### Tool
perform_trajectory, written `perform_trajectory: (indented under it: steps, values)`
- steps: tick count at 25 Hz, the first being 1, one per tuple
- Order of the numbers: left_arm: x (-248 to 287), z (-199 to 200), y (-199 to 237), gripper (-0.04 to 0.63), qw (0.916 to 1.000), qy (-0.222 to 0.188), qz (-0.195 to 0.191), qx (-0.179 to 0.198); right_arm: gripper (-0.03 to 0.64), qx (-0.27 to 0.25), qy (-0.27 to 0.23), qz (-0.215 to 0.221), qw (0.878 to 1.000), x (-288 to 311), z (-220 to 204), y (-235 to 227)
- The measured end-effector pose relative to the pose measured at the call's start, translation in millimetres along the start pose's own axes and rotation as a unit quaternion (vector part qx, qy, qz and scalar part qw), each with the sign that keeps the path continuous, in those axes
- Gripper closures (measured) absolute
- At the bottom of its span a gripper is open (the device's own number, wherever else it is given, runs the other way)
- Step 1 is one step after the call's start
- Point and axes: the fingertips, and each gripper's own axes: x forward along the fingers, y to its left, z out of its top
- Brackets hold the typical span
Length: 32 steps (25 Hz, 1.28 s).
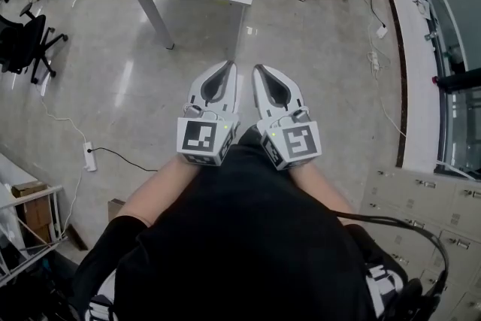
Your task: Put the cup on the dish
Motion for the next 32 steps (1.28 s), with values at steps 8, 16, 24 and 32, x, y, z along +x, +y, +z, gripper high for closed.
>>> perform_trajectory:
  steps: [8, 16, 24, 32]
  values:
    - [-3.9, -6.3, 10.6, 0.589, 0.9999, 0.008, 0.01, 0.002, 0.604, -0.007, 0.017, 0.043, 0.999, 5.9, -4.9, 24.1]
    - [19.9, -15.5, 17.1, 0.589, 0.9998, 0.021, 0.006, 0.004, 0.604, 0.008, 0.008, 0.029, 1.0, 26.2, -9.6, 2.9]
    - [74.8, -24.0, 22.6, 0.589, 0.9987, 0.05, 0.0, 0.007, 0.604, 0.001, 0.01, 0.016, 1.0, 62.4, -19.2, -46.6]
    - [147.1, -28.7, 47.9, 0.589, 0.9987, 0.05, 0.01, 0.002, 0.604, 0.037, -0.019, 0.046, 0.998, 121.5, -17.2, -98.5]
